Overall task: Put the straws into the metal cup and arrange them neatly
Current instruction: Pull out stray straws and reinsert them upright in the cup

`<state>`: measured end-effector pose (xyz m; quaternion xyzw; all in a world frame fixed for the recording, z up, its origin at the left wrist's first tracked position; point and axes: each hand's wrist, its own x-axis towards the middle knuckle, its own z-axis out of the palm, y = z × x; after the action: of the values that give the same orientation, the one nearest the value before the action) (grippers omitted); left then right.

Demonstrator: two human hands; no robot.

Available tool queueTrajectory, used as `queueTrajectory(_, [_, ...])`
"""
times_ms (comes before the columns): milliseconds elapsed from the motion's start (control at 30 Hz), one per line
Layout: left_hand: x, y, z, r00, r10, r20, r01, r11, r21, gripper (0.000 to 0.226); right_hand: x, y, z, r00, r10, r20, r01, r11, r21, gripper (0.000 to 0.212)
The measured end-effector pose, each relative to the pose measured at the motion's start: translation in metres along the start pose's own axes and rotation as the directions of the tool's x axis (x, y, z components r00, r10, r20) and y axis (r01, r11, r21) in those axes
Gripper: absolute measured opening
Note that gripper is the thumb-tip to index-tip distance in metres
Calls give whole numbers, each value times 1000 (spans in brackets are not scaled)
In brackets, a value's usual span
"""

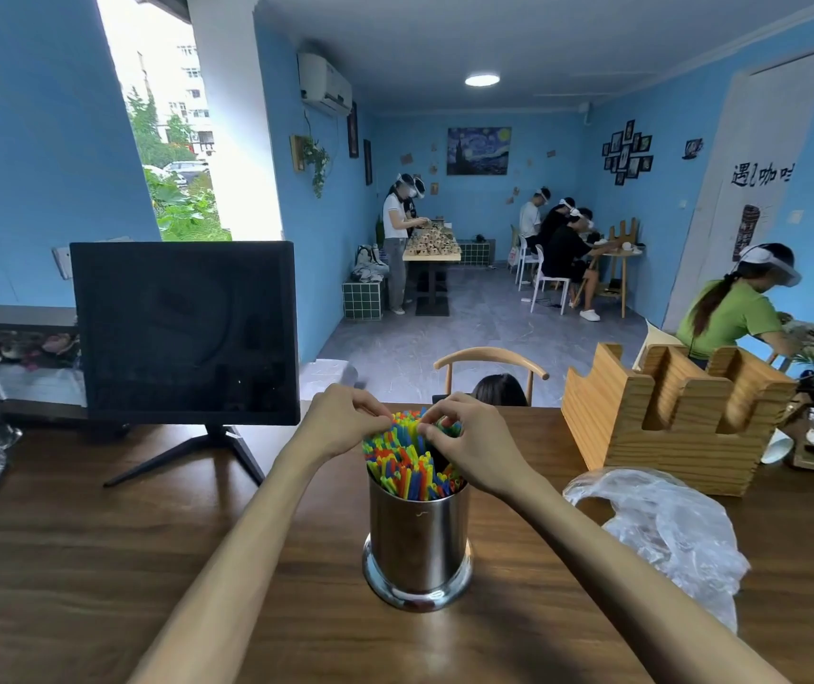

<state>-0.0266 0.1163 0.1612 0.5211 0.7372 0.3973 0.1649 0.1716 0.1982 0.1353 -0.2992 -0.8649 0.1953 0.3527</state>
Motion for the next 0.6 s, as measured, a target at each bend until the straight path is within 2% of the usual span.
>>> queueTrajectory(300, [-4,5,-4,998,-10,70,14,998,-59,7,0,0,0,1000,-9,-9,9,1000,5,13])
queueTrajectory(467, [-5,10,-7,999,20,-31,-26,979,-203,11,0,1,0,1000,-7,-2,7,1000,12,14])
queueTrajectory(600, [-9,20,-11,978,156,-141,-189,946,-263,16,1,1,-1,1000,-13,13,13,1000,19,15])
